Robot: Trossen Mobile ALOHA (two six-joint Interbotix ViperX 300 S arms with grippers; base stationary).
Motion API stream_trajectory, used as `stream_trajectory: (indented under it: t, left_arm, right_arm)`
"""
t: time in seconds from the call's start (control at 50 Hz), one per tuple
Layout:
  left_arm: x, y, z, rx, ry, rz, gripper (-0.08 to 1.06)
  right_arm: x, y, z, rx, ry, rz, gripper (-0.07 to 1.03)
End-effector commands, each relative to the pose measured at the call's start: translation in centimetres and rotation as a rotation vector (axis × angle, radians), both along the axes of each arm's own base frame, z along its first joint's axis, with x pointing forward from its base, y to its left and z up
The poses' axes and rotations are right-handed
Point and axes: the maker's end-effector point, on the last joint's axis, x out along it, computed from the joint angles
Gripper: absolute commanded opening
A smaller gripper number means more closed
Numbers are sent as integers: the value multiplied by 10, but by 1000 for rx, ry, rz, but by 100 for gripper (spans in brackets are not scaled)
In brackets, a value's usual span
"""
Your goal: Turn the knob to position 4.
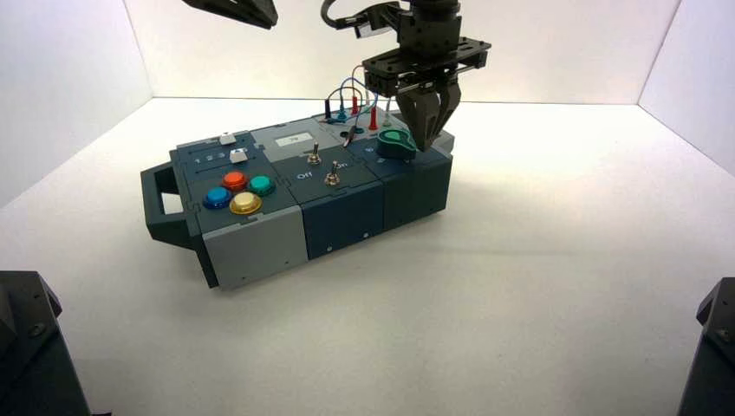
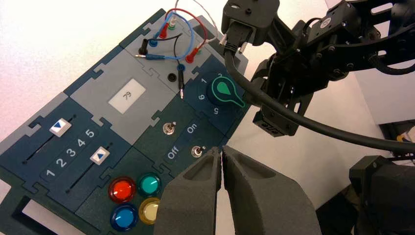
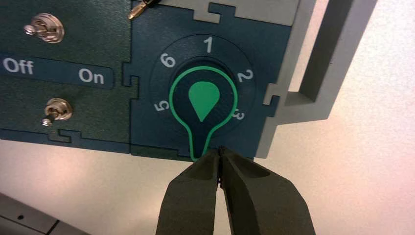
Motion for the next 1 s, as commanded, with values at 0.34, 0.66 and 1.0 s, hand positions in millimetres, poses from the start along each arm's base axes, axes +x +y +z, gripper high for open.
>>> stream_trajectory:
  t: [0.34, 0.66, 1.0]
  left_arm:
    - [4, -1, 9, -10, -13, 2, 2]
    - [2, 0, 6, -6, -7, 1, 2]
    - [1, 1, 2, -3, 3, 2, 2]
  right_arm:
    - [28, 0, 35, 18, -117, 7, -2]
    - [46, 2, 72, 43, -235, 33, -2]
    - [49, 3, 92, 82, -285, 31, -2]
